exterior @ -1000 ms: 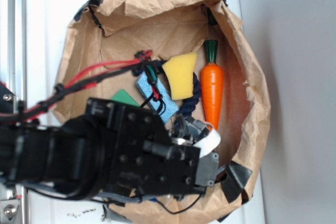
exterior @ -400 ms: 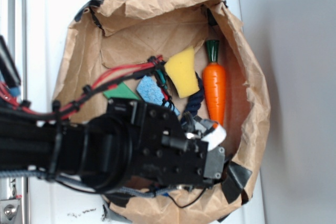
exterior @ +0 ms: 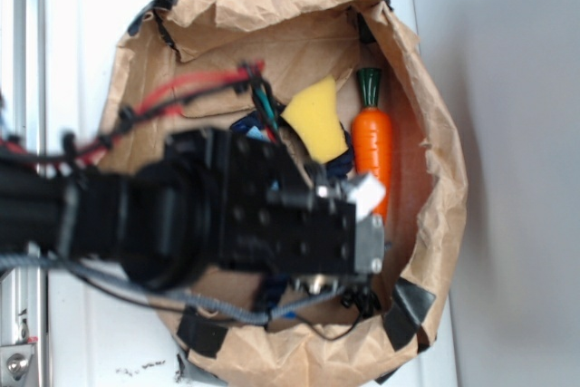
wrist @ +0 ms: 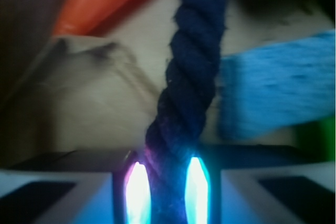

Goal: Grab the blue rope.

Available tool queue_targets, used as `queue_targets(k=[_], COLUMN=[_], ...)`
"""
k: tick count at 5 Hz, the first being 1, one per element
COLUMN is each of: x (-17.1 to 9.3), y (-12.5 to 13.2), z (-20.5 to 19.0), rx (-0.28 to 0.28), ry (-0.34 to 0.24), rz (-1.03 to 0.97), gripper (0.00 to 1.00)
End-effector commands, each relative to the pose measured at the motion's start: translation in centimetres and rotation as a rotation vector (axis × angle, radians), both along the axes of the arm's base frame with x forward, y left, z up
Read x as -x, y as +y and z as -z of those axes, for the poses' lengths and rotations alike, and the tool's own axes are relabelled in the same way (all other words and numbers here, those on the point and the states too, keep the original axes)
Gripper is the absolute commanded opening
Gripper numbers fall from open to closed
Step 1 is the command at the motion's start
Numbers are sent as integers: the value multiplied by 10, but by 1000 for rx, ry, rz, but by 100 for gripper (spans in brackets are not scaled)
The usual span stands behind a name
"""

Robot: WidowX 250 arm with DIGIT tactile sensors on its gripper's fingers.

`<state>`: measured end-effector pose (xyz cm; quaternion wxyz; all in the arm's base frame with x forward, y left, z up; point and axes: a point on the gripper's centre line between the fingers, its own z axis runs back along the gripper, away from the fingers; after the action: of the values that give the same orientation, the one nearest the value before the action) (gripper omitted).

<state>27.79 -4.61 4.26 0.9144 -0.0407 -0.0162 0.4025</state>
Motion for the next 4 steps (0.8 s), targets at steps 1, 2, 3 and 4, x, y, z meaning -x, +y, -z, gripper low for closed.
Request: queue_targets(k=[1, 2, 3, 4], x=[9, 15, 19, 23], y=[28, 31, 35, 44], z=[-85, -108, -128, -138], rx=[6, -81, -131, -107], ry=[-136, -141, -138, -139], rz=[27, 101, 141, 144], gripper=[0, 0, 0, 0])
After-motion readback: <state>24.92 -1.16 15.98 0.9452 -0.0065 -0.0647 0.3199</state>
